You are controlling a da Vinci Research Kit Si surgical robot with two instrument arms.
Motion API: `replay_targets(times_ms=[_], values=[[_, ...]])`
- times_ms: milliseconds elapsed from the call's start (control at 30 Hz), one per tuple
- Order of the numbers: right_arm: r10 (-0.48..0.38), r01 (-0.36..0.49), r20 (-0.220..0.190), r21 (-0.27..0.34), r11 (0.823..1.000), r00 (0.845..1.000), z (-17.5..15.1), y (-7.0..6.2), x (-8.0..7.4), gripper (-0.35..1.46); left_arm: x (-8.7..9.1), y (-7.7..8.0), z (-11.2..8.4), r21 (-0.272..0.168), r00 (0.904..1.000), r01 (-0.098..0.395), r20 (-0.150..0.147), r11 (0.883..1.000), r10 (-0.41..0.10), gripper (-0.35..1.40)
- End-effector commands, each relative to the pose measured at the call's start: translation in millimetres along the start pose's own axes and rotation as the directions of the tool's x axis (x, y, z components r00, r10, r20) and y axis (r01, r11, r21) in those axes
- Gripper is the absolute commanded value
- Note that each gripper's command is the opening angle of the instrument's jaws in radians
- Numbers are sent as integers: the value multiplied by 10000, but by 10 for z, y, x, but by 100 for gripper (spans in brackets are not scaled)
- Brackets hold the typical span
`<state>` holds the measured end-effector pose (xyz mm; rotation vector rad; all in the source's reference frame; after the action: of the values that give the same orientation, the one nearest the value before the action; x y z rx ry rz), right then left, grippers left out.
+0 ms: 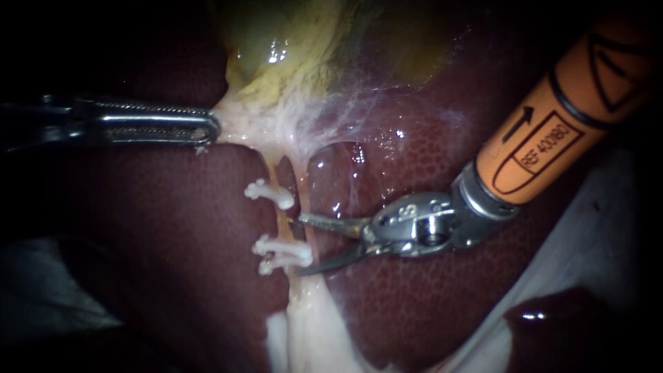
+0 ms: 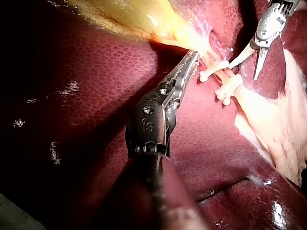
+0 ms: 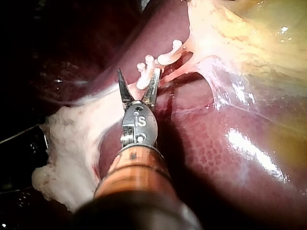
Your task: Go to the cutting position left tube
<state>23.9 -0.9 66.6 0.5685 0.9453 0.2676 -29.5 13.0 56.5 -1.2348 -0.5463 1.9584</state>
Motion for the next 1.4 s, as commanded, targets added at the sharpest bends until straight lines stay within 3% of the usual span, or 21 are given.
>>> replay_targets(times_ms=[33, 333, 633, 933, 1200, 1400], values=[[62, -62, -14, 33, 10000, 10000, 3, 2, -1, 144, 1, 0, 0, 3, 10000, -1, 1, 10000, 1, -35], [252, -239, -235, 565, 9981, 9994, 9, 27, -16, 144, 1, 0, 0, 5, 10000, -1, 0, 10000, 1, -35], [-131, 170, -379, 1056, 9943, 9992, 15, 37, -25, 144, 1, 1, 0, 7, 10000, 0, 0, 10000, 0, -35], [-483, 616, -847, 1630, 9847, 9952, 32, 39, -14, 144, 1, 2, 0, 15, 10000, 2, -2, 10000, -2, -35], [-750, 937, -990, 2000, 9753, 9923, 52, 35, -6, 134, 1, 2, 2, 23, 10000, 5, -5, 10000, -5, -35], [-99, 375, -1316, 2084, 9773, 9912, 69, 36, 9, 132, 2, 3, 2, 29, 10000, 7, -6, 10000, -7, -35]])
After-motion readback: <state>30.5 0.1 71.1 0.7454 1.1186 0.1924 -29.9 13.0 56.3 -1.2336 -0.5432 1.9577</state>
